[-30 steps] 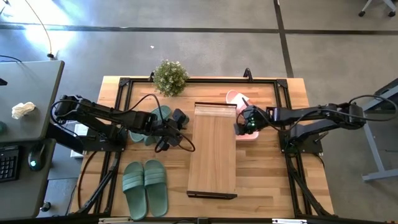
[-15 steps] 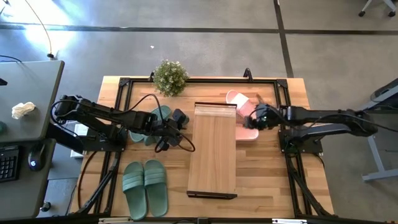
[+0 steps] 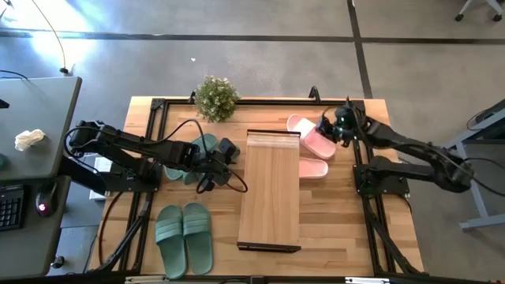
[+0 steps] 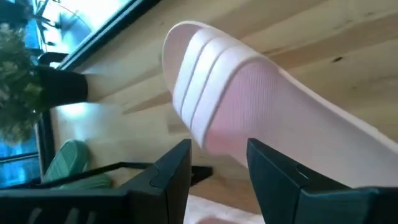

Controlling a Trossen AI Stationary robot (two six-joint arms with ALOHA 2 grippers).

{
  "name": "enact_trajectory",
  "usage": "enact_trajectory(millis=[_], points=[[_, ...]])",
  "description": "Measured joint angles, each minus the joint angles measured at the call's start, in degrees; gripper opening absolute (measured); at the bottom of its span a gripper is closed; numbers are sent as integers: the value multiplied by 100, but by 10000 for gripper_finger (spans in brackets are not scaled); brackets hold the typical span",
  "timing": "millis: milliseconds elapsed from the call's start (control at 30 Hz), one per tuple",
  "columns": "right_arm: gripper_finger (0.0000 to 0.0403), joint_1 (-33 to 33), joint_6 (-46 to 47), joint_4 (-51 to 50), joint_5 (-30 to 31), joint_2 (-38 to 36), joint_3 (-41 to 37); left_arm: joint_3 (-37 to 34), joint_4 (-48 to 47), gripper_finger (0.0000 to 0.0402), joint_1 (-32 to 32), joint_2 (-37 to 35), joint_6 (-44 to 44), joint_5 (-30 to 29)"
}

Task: Pick and place slides into the shelf
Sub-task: Put the pink slipper under the shelf

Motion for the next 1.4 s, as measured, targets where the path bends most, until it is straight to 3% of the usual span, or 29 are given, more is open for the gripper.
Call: enact_trajectory(millis=[167,333,967,1400], points=[[144,-434,2,850,-610,753,0,0,0,122,0,0,-2,0],[144,-464,-3,838,-755,1367,0,0,0,122,0,0,-17,0],[139,-370,2,2405,-471,2582,7,0,-86,122,0,0,-1,2],[6,-330,49,2702,-53,2615,7,0,-92,122,0,0,-149,0]])
